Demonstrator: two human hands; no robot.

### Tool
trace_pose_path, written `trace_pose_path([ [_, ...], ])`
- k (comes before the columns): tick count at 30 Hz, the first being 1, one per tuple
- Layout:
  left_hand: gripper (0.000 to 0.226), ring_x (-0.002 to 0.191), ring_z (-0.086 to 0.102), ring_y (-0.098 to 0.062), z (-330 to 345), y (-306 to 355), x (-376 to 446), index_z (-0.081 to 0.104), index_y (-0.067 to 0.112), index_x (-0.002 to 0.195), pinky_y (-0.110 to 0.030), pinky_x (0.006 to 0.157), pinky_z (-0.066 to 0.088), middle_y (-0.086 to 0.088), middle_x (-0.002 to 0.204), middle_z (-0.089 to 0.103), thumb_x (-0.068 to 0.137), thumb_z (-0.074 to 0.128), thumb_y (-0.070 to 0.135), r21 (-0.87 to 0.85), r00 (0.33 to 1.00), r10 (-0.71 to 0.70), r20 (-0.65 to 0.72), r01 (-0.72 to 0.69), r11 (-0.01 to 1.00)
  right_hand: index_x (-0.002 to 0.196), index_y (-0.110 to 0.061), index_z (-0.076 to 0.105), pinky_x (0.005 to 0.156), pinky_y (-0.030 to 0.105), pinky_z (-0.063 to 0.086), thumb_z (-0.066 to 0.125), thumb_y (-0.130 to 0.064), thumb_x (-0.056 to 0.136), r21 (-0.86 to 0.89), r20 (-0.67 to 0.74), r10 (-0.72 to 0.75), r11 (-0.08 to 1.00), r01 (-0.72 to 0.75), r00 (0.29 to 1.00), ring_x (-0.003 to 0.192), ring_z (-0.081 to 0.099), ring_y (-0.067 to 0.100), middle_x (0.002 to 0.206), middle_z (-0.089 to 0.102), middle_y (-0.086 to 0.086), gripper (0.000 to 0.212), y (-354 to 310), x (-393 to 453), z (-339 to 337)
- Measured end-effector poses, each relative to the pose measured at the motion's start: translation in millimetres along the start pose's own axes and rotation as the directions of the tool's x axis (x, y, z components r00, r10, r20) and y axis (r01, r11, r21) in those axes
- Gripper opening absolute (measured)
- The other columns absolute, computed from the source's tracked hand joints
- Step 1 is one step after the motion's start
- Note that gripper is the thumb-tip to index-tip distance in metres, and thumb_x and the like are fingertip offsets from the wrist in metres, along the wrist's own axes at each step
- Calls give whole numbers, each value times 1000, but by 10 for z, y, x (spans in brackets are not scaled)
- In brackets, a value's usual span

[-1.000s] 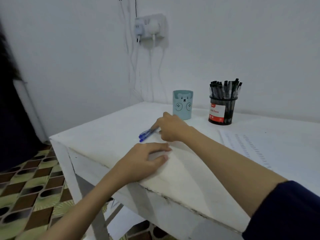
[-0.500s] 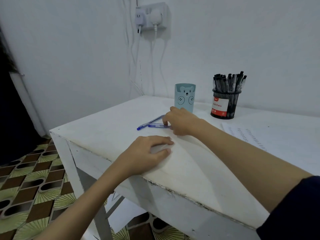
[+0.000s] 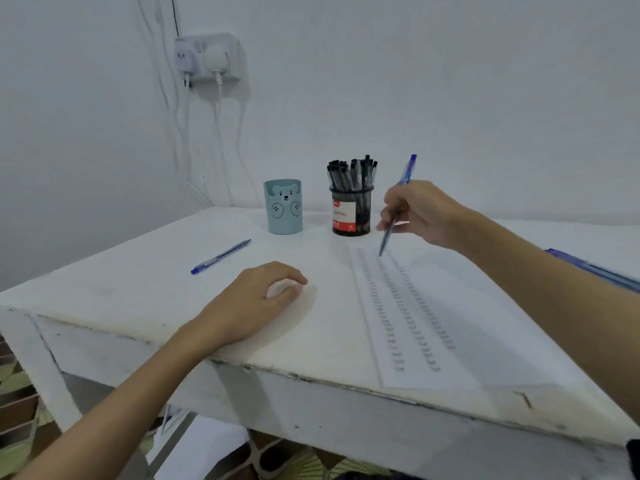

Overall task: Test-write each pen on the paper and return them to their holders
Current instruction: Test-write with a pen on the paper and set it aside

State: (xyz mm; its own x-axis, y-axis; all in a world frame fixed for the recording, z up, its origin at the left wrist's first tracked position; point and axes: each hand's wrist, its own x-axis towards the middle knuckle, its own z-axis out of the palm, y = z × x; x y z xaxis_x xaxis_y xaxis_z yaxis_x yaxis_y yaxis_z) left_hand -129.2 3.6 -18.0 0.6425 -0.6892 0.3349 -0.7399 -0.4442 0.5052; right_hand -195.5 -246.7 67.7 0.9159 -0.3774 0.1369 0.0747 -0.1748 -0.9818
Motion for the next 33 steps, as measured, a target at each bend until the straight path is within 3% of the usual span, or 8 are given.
trace_pose_path([
  [3,24,115,46,6,220,291,181,59,36,115,-20,101,35,25,123,53,95,46,38,-18,994,71,86,-69,997,62,-11,44,55,27,32,48,-32,90,363,30,97,926,-101,995,51,30,17,57,28,2,35,48,-204,-336],
  [5,29,118,43,6,367,487,300,55,38,122,-20,101,33,25,130,49,95,44,42,-50,986,96,135,-90,995,52,-12,39,55,28,26,46,-67,81,453,32,123,883,-124,992,48,26,17,53,25,1,63,78,-328,-529],
  [7,35,122,37,5,497,672,397,49,40,128,-19,100,28,24,138,42,95,44,45,-68,976,108,191,-96,993,47,-13,32,56,29,23,40,-80,74,499,26,128,858,-123,992,50,22,17,52,22,1,73,96,-451,-679],
  [13,41,135,32,-6,713,851,487,42,41,135,-24,107,24,17,146,36,95,42,48,41,947,82,312,-99,994,47,-12,37,56,28,21,42,-50,80,597,-72,155,798,-82,985,53,15,16,51,17,1,51,170,-669,-843],
  [24,47,126,37,-13,698,857,401,42,42,131,-38,105,24,12,137,41,91,31,62,381,987,-7,160,-55,923,76,0,73,55,26,23,47,-58,84,790,-60,65,613,8,996,51,15,14,56,18,-1,65,288,-804,-926],
  [26,47,126,36,-14,705,856,412,42,40,131,-39,105,23,10,138,40,91,31,62,395,990,-13,141,-44,918,103,1,69,53,25,25,49,-68,80,763,-47,33,646,14,998,51,15,13,54,19,-2,76,284,-794,-933],
  [29,45,127,37,-15,733,806,463,44,38,129,-39,106,25,8,139,39,91,33,60,358,990,-40,133,-11,934,121,3,59,56,23,34,43,-39,97,606,-96,49,795,19,994,41,36,12,46,46,0,51,327,-725,-917],
  [33,43,130,36,-14,733,718,502,44,38,128,-38,107,28,11,142,37,91,38,58,224,985,-44,169,5,975,101,0,69,65,32,41,21,-40,96,228,47,141,962,-148,989,63,61,26,68,67,18,64,380,-713,-837],
])
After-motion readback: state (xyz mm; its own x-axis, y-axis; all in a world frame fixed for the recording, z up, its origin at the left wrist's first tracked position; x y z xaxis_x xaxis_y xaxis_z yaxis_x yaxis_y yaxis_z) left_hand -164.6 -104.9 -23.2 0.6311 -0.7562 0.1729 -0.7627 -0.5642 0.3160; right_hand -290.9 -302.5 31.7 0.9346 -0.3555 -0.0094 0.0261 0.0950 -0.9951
